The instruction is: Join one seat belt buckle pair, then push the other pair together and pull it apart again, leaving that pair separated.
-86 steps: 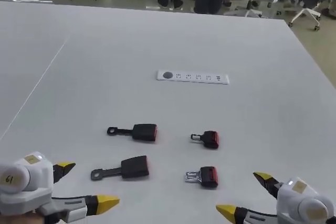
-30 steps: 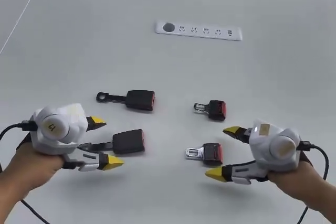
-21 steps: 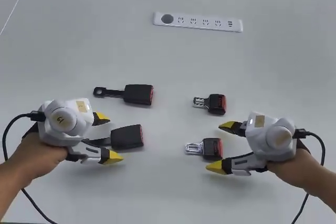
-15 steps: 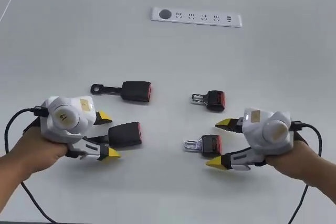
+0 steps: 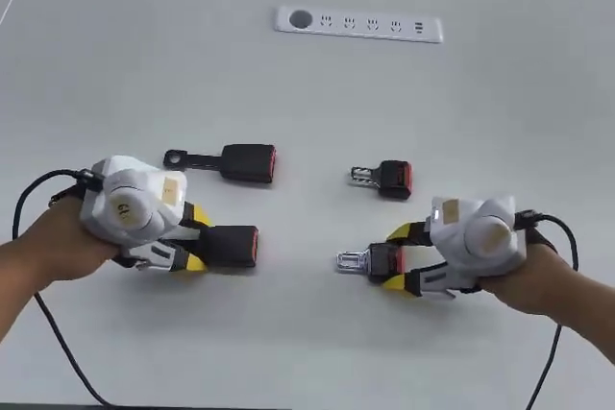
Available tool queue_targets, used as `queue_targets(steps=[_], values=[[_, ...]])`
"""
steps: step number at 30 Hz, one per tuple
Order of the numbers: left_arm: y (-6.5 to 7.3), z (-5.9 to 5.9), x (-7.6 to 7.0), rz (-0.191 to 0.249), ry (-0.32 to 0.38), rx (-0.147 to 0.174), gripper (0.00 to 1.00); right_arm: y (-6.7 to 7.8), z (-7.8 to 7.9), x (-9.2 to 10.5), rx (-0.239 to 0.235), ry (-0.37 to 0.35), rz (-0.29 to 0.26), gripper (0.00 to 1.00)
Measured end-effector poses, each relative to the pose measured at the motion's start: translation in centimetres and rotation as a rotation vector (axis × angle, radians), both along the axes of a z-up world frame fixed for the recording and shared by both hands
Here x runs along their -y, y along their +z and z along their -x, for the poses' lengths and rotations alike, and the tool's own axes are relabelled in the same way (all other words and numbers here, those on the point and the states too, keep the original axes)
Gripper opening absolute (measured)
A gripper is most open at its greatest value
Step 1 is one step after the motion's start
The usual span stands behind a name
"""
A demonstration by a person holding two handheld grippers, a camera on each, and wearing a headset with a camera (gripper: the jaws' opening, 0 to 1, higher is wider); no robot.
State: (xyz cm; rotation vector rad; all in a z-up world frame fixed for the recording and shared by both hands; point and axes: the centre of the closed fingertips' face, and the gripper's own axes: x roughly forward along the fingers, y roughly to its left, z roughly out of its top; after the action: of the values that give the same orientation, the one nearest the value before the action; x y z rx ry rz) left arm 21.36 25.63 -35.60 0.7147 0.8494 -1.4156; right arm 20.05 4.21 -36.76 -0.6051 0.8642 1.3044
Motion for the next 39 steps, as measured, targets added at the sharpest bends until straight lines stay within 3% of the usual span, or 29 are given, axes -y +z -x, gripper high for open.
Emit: queue_targets(steps=[6,14,25,39], values=[[0.0,0.2,-0.1,-0.035,-0.054,0.011,0.31,0.0,-0.1,0.0,-0.016,0.006,0.029,0.36],[0.0,0.2,0.0,-0.046,-0.063,0.013,0.31,-0.1,-0.1,0.1,-0.021,0.008,0.042,0.35],[-0.7,0.0,-0.1,-0.065,-0.047,0.004,0.3,-0.1,-0.2,0.0,-0.032,0.0,0.066,0.34],[-1.7,-0.6,-0.3,-0.107,-0.037,-0.009,0.3,-0.2,-0.3,-2.0,-0.03,-0.003,0.105,0.34]])
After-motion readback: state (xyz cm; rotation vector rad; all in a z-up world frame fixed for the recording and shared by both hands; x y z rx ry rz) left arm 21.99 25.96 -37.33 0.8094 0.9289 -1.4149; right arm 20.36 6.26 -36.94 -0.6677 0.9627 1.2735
